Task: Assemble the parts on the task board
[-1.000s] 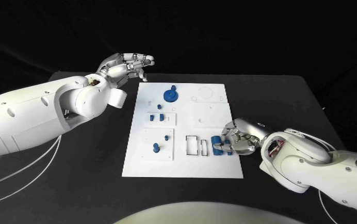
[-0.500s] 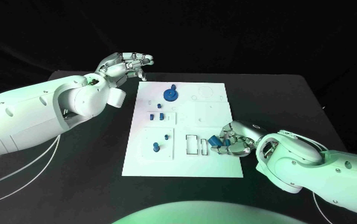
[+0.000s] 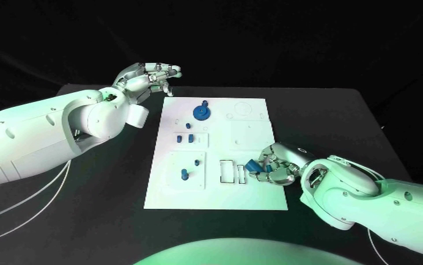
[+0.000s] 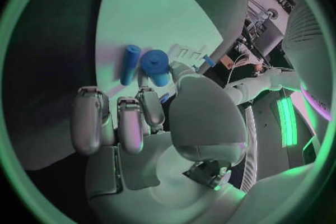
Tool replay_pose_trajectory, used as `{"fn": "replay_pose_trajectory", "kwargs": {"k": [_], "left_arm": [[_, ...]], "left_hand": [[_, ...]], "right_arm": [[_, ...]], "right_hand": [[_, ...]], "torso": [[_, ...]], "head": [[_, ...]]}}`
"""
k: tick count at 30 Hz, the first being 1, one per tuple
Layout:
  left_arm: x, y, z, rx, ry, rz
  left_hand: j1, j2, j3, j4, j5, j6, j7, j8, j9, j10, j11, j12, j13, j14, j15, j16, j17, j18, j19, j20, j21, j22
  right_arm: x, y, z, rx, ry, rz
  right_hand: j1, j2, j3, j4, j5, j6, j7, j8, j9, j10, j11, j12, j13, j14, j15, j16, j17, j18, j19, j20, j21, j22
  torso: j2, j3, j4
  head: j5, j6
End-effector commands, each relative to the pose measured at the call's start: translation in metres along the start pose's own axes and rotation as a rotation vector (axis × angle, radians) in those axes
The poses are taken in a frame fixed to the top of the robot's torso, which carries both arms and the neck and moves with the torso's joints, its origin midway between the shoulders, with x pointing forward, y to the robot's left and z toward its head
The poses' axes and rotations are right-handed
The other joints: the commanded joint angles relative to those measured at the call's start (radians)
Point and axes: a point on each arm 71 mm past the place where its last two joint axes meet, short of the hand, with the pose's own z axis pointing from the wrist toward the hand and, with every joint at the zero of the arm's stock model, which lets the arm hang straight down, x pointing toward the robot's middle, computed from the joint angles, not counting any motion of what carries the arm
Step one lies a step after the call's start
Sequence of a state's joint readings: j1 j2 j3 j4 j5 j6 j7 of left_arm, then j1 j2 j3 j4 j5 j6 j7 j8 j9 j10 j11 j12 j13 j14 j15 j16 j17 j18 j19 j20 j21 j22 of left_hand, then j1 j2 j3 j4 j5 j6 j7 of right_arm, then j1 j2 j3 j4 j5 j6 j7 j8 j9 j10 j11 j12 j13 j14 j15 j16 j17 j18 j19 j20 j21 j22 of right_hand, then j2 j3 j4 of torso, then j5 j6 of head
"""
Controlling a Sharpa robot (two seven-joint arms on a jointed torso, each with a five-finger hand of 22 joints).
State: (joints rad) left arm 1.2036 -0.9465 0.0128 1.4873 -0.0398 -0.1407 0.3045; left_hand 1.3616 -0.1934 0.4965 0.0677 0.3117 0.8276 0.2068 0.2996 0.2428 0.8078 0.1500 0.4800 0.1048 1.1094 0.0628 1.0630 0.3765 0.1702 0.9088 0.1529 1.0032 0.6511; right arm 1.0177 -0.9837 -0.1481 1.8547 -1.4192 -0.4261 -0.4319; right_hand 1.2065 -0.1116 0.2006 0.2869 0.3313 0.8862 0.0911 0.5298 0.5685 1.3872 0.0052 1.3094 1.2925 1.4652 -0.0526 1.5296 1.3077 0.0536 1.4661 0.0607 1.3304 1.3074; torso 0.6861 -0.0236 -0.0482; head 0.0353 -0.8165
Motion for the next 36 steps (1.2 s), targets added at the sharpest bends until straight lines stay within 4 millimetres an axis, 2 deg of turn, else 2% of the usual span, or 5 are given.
{"fn": "replay_pose_trajectory", "kwargs": {"k": [1, 5, 11, 25, 36], "left_arm": [[0.002, -0.001, 0.0, 0.004, 0.017, -0.01], [0.002, 0.0, 0.0, 0.004, 0.016, -0.01], [0.002, 0.0, 0.001, 0.004, 0.017, -0.01], [0.003, 0.0, 0.002, 0.004, 0.021, -0.013], [0.003, 0.0, 0.002, 0.0, 0.025, -0.016]], "left_hand": [[-0.008, 0.0, -0.001, 0.005, -0.002, -0.007, 0.001, 0.004, -0.001, -0.006, -0.002, 0.003, 0.001, -0.007, 0.003, 0.007, -0.001, 0.014, 0.002, 0.007, -0.004, -0.001], [-0.008, 0.0, -0.001, 0.005, -0.002, -0.007, 0.001, 0.004, -0.001, -0.006, -0.002, 0.003, 0.001, -0.007, 0.003, 0.007, -0.001, 0.014, 0.002, 0.007, -0.004, -0.001], [-0.008, 0.0, -0.001, 0.005, -0.002, -0.007, 0.001, 0.004, -0.001, -0.006, -0.002, 0.003, 0.001, -0.007, 0.003, 0.007, -0.001, 0.014, 0.002, 0.007, -0.004, -0.001], [-0.011, 0.001, -0.002, 0.007, -0.001, -0.009, 0.001, 0.005, -0.001, -0.009, -0.002, 0.005, 0.001, -0.007, 0.003, 0.008, -0.002, 0.014, 0.002, 0.007, -0.006, -0.002], [-0.012, 0.0, -0.003, 0.008, -0.001, -0.011, 0.002, 0.004, -0.002, -0.011, -0.001, 0.006, 0.001, -0.007, 0.003, 0.008, -0.002, 0.014, 0.002, 0.008, -0.006, -0.003]], "right_arm": [[-0.005, 0.003, -0.002, -0.016, -0.069, 0.089], [-0.008, 0.011, -0.004, -0.036, -0.086, 0.15], [-0.008, 0.02, -0.003, -0.057, -0.064, 0.188], [0.012, 0.038, 0.007, -0.076, 0.122, 0.185], [0.018, 0.044, 0.012, -0.076, 0.149, 0.159]], "right_hand": [[0.024, 0.02, 0.01, 0.001, 0.003, 0.023, -0.015, 0.01, 0.011, 0.011, -0.003, 0.009, 0.006, 0.084, -0.007, 0.007, 0.153, -0.009, 0.029, -0.01, 0.008, 0.204], [0.027, 0.029, 0.021, 0.002, 0.013, 0.032, -0.019, 0.012, 0.013, 0.024, -0.007, 0.023, 0.022, 0.084, -0.01, 0.008, 0.157, -0.01, 0.032, -0.013, 0.015, 0.206], [0.011, 0.033, 0.025, 0.006, 0.014, 0.038, -0.02, 0.011, 0.013, 0.029, -0.008, 0.027, 0.028, 0.085, -0.012, 0.01, 0.161, -0.011, 0.034, -0.015, 0.019, 0.207], [-0.104, 0.035, -0.007, 0.007, -0.062, 0.068, -0.03, 0.024, 0.039, 0.034, -0.016, 0.019, 0.031, 0.085, -0.019, 0.009, 0.161, -0.01, 0.032, -0.021, 0.014, 0.206], [-0.141, 0.044, -0.048, 0.006, -0.126, 0.09, -0.043, 0.045, 0.065, 0.058, -0.026, 0.044, 0.063, 0.086, -0.027, 0.009, 0.163, -0.01, 0.033, -0.028, 0.016, 0.206]], "torso": [[-0.001, -0.0006, 0.0002], [-0.002, -0.0023, -0.0007], [0.0, -0.0006, 0.0019], [0.001, -0.0007, 0.0012], [0.001, 0.0008, -0.0008]], "head": [[-0.001, 0.002], [-0.005, 0.004], [-0.01, 0.007], [-0.006, 0.007], [0.007, 0.0]]}}
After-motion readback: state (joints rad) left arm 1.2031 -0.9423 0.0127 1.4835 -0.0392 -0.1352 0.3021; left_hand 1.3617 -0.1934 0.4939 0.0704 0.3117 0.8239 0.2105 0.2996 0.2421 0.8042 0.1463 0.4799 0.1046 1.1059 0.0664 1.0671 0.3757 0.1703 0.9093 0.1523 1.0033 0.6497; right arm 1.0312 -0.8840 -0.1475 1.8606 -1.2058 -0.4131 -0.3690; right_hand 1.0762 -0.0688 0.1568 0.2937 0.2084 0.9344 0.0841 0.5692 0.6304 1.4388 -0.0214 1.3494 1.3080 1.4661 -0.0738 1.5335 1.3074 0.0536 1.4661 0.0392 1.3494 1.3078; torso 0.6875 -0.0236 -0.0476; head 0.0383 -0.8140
